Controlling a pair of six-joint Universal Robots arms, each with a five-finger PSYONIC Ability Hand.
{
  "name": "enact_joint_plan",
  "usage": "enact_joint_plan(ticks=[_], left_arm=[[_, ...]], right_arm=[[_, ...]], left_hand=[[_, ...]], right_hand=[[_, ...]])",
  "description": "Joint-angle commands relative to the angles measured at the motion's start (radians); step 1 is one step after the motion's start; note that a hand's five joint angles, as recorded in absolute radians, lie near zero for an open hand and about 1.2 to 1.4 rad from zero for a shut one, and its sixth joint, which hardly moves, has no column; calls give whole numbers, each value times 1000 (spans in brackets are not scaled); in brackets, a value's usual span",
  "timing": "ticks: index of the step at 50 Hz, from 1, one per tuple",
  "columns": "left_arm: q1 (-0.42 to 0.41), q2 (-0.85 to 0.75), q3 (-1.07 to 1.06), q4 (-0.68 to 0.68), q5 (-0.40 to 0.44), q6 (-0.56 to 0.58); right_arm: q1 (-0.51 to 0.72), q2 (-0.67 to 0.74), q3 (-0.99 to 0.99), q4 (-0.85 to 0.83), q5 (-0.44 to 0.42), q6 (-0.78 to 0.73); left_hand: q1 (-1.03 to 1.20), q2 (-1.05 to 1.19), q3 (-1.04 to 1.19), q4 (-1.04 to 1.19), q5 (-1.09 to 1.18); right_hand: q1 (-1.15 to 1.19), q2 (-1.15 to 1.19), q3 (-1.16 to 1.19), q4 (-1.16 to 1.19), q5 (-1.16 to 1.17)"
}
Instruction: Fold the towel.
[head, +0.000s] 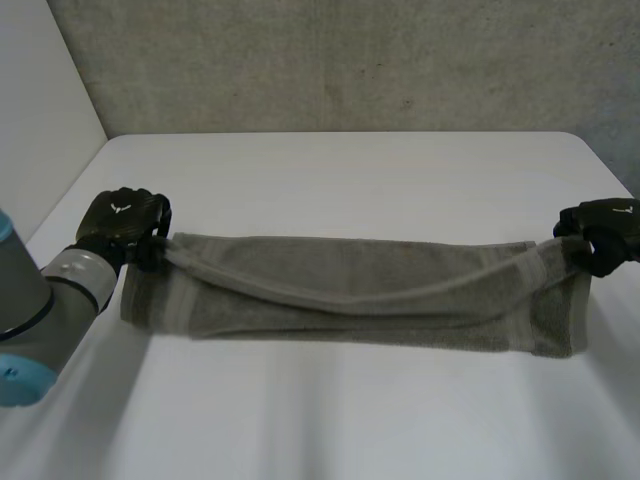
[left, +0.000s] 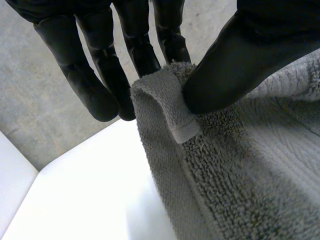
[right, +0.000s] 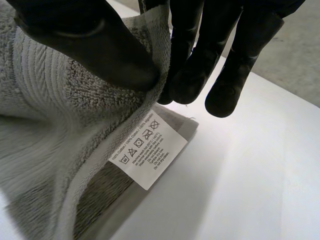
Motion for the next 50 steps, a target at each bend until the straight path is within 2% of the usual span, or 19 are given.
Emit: enact_joint_plan(ticks=[1, 5, 11, 18, 22, 23, 24, 25, 26, 27, 28, 29, 34, 41, 48, 50], left_arm=[[-20, -166, 181, 0, -58, -5], [-46, -237, 273, 0, -71, -6], [-70, -288, 343, -2, -80, -3], [-93, -374, 460, -10, -162, 2], [-93, -403, 491, -13, -178, 3], [-95, -410, 495, -22, -178, 5], [-98, -414, 497, -36, -175, 6], [-98, -414, 497, -36, -175, 6], [-105, -417, 498, -51, -173, 8], [-106, -417, 498, -51, -173, 8], [-115, -418, 500, -69, -175, 9], [-122, -417, 501, -85, -178, 9], [-136, -404, 500, -114, -179, 9], [-144, -312, 452, -128, -184, -6], [-138, -185, 273, -112, -163, -5], [-138, -127, 195, -96, -141, -6]], right_arm=[[65, 102, -96, -121, 112, 128], [107, 159, -134, -158, 167, 138], [147, 208, -156, -209, 198, 144], [189, 274, -182, -308, 300, 138], [197, 296, -194, -313, 320, 132], [199, 306, -200, -313, 327, 132], [199, 313, -204, -310, 327, 130], [199, 313, -204, -310, 327, 130], [200, 313, -205, -308, 331, 130], [200, 313, -205, -308, 331, 130], [199, 311, -205, -308, 336, 130], [199, 308, -205, -307, 339, 130], [203, 291, -205, -307, 343, 130], [191, 135, -168, -308, 336, 130], [190, -23, -51, -250, 302, 86], [188, -64, 35, -209, 270, 34]], left_hand=[[-31, -81, -152, -126, -256], [-31, -81, -152, -126, -256], [-31, -81, -152, -126, -256], [-31, -81, -152, -126, -256], [-31, -81, -152, -126, -256], [-31, -81, -152, -126, -256], [-301, -351, -422, -396, -526], [-303, -354, -425, -399, -528], [-765, -816, -887, -861, -991], [-770, -821, -891, -866, -995], [-1162, -1213, -1284, -1258, -1388], [-1252, -1303, -1374, -1348, -1478], [-1252, -1303, -1374, -1348, -1478], [-1243, -1293, -1364, -1339, -1468], [-1225, -1276, -1347, -1321, -1450], [-1225, -1276, -1347, -1321, -1450]], right_hand=[[60, 93, 51, 54, 52], [60, 93, 51, 54, 52], [60, 93, 51, 54, 52], [60, 93, 51, 54, 52], [60, 93, 51, 54, 52], [-41, -7, -49, -47, -48], [-527, -494, -536, -533, -535], [-532, -499, -541, -538, -540], [-925, -891, -933, -930, -932], [-928, -895, -937, -934, -936], [-1162, -1128, -1170, -1168, -1170], [-1162, -1128, -1170, -1168, -1170], [-1162, -1128, -1170, -1168, -1170], [-1162, -1128, -1170, -1168, -1170], [-1162, -1128, -1170, -1168, -1170], [-1055, -1022, -1064, -1061, -1063]])
